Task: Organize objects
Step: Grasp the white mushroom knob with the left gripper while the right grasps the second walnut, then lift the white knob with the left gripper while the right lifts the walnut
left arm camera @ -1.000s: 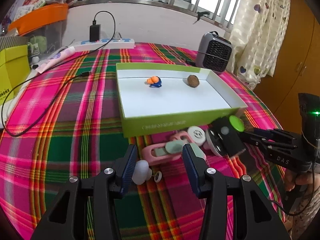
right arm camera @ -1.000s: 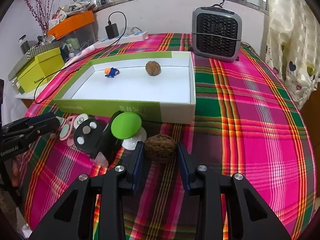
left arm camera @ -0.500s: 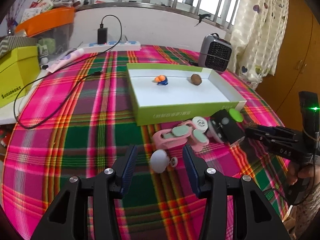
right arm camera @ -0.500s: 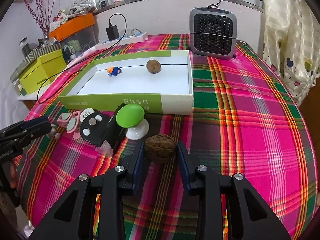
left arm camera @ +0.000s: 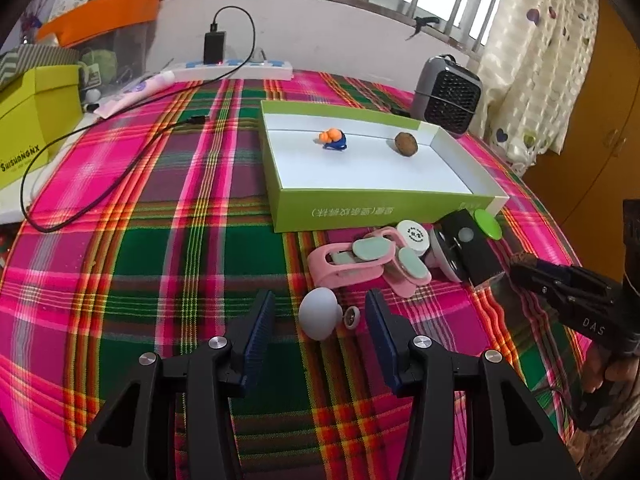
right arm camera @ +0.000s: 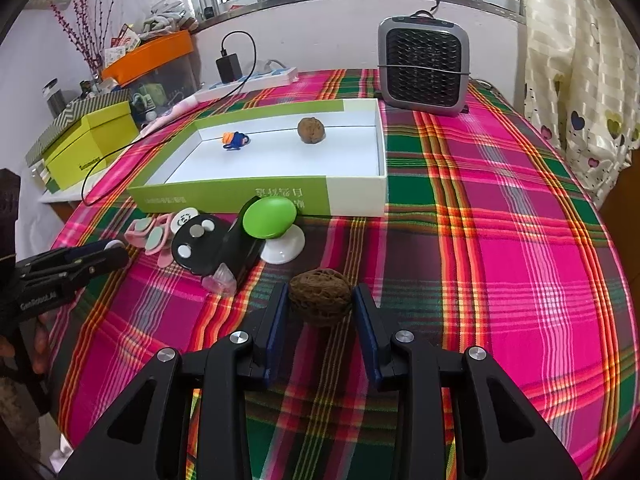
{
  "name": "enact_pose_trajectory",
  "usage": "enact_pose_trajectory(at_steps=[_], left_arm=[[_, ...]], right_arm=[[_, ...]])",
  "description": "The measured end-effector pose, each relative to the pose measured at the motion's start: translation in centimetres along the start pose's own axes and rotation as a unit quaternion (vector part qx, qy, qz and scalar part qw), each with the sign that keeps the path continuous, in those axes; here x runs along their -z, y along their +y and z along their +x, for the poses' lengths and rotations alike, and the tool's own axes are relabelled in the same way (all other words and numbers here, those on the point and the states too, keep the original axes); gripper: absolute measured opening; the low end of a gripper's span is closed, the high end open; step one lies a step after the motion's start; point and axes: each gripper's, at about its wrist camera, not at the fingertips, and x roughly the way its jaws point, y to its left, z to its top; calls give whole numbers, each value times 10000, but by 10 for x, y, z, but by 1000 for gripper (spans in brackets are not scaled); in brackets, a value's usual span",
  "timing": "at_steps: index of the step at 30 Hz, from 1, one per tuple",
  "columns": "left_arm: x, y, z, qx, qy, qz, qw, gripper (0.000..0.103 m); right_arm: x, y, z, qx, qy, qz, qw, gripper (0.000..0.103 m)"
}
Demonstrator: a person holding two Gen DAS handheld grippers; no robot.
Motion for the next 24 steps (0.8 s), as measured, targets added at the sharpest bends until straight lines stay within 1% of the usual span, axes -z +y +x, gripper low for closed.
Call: enact_pose_trajectory(at_steps=[3, 5, 8, 24], left_arm=[[0, -1, 0, -58, 3, 20, 10000, 42], [0, 0, 0, -73, 2, -6, 10000, 35], [0, 1, 0, -58, 3, -47, 10000, 29], [0, 1, 0, -112, -4, -62, 9999, 29]], right_arm=[[0, 0, 1, -11, 22, -16, 10000, 34], [0, 1, 1, -19, 29, -8, 10000, 34], [0, 0, 1, -22, 46, -5, 10000, 34], [0, 0, 3, -3, 76, -12, 10000, 34]])
